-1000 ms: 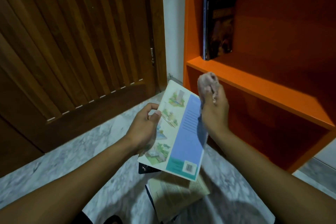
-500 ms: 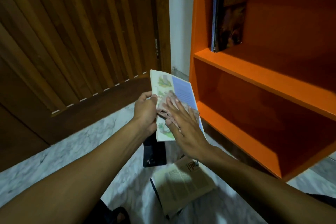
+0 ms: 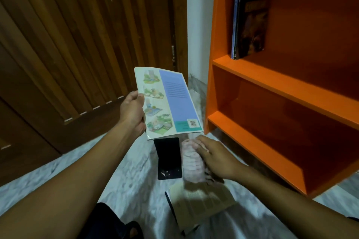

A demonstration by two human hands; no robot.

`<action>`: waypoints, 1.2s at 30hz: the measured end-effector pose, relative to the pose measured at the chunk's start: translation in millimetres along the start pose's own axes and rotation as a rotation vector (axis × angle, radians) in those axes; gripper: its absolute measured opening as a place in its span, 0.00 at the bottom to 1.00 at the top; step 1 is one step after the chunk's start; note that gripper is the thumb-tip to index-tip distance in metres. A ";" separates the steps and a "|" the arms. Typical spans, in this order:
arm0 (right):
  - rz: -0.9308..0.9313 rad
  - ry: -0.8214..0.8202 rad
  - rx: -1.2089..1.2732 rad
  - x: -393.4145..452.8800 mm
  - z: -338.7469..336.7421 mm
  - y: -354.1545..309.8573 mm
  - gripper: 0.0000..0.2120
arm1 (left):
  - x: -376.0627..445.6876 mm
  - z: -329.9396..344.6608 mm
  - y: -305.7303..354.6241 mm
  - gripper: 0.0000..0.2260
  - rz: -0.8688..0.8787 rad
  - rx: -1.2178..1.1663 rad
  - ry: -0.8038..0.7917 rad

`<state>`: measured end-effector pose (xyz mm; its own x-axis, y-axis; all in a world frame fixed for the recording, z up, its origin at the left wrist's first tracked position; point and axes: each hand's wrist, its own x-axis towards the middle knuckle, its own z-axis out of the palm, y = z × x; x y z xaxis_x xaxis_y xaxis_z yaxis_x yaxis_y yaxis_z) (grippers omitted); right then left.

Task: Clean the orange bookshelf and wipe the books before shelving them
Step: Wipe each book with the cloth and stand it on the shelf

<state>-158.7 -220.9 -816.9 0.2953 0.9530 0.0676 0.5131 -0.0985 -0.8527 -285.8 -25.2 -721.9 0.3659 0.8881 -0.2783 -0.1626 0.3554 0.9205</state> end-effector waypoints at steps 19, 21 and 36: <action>-0.165 0.367 -0.139 2.2 -20.3 -34.1 0.06 | -50.3 42.5 -28.3 0.30 0.257 0.582 -0.319; -0.221 0.415 -0.468 -0.2 -12.4 -33.8 0.03 | -62.1 56.6 -39.9 0.38 0.131 0.486 -0.420; 0.421 0.261 0.376 10.4 -77.5 -33.2 0.09 | -29.8 36.2 -36.8 0.20 0.378 0.377 -0.173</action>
<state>-110.2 -229.9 -747.8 0.6221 0.7483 -0.2305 0.0047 -0.2980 -0.9546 -257.6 -75.4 -737.5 0.4961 0.8613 0.1097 0.0158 -0.1353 0.9907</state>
